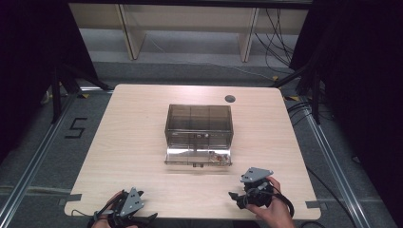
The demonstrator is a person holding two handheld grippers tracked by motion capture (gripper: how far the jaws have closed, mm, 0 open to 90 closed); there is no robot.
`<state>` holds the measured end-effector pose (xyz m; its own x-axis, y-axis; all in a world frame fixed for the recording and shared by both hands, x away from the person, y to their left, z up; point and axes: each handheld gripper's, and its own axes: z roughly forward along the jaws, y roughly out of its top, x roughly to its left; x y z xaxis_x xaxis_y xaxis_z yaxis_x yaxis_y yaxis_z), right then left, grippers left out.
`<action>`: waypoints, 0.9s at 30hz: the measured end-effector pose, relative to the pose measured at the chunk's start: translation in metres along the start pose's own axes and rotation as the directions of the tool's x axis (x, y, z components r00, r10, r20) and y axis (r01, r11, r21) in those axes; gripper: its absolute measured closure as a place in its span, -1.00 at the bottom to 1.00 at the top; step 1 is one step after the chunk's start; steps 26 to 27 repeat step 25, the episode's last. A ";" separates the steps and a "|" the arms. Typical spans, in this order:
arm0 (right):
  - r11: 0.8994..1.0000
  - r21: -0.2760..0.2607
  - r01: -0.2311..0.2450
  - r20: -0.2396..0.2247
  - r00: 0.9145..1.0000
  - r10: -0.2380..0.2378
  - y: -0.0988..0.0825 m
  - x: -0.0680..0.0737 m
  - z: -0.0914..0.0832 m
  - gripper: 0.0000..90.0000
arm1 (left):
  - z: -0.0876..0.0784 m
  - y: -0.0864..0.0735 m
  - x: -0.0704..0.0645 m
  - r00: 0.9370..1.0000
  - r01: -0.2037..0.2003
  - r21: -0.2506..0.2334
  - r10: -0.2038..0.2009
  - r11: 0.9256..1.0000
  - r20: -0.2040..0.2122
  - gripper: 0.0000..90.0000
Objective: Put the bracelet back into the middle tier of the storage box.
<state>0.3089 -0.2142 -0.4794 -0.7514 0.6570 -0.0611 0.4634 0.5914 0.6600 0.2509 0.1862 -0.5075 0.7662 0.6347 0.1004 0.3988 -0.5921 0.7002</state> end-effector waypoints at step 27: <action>0.999 0.026 -0.031 -0.016 0.999 0.031 -0.014 0.009 0.000 -0.45 | 0.001 0.000 0.000 1.000 0.004 0.001 -0.004 1.000 0.010 -0.65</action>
